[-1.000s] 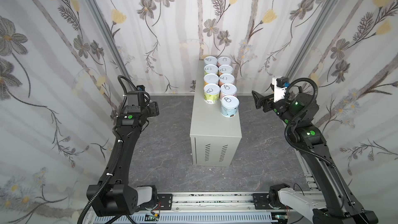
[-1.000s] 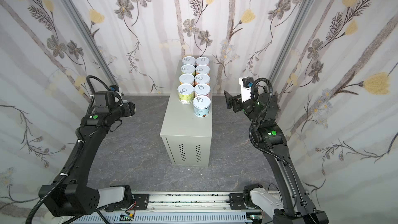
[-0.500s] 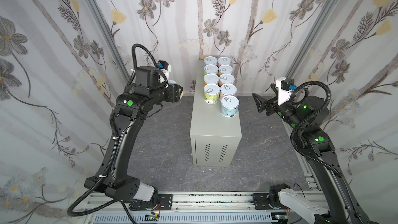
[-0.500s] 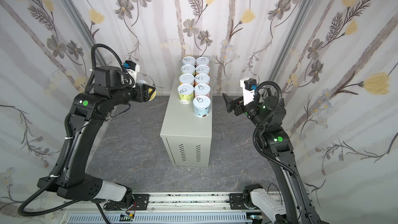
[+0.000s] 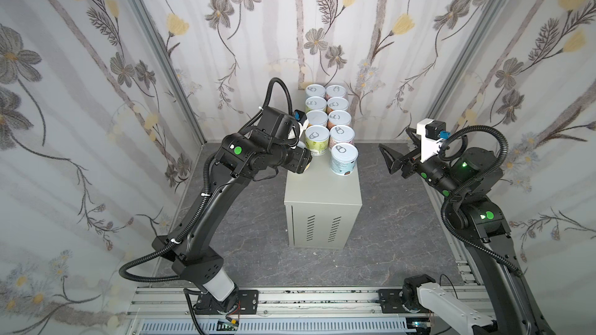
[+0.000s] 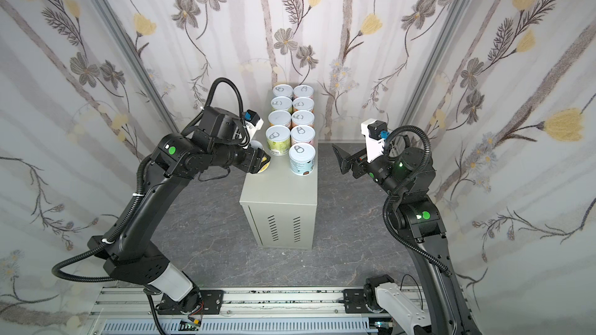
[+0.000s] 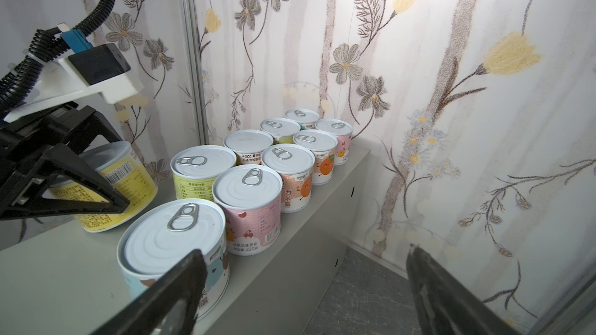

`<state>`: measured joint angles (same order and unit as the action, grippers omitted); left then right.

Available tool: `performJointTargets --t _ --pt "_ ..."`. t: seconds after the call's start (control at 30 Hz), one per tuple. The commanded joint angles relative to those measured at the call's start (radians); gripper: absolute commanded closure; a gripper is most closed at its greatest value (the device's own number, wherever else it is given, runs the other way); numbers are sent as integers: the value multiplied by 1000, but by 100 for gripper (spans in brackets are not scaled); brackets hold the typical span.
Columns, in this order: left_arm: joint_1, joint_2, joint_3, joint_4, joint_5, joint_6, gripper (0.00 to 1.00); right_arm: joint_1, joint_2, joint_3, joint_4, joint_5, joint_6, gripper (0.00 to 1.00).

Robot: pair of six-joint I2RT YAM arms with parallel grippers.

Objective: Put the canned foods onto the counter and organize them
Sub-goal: 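Lift the yellow can up onto the cabinet top with the left gripper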

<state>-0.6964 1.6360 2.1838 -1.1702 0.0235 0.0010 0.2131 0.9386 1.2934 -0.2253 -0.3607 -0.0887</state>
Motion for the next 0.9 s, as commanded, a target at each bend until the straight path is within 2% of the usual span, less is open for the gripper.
performJointTargets --t 0.0,0.27,0.47,0.67,0.87 --pt "-24 18 2 -11 -21 21 44 0 -13 -11 3 -19 -13 3" --pt "-52 22 -22 -16 -23 31 42 0 -45 -41 -25 3 -28 2" --pt "-60 27 -22 -18 -33 33 39 0 -70 -49 -43 80 -60 0" --pt "-60 31 -25 -20 -29 30 38 0 -79 -61 -50 81 -69 0" --pt "-61 31 -26 -24 -40 24 31 0 -95 -86 -41 128 -90 0"
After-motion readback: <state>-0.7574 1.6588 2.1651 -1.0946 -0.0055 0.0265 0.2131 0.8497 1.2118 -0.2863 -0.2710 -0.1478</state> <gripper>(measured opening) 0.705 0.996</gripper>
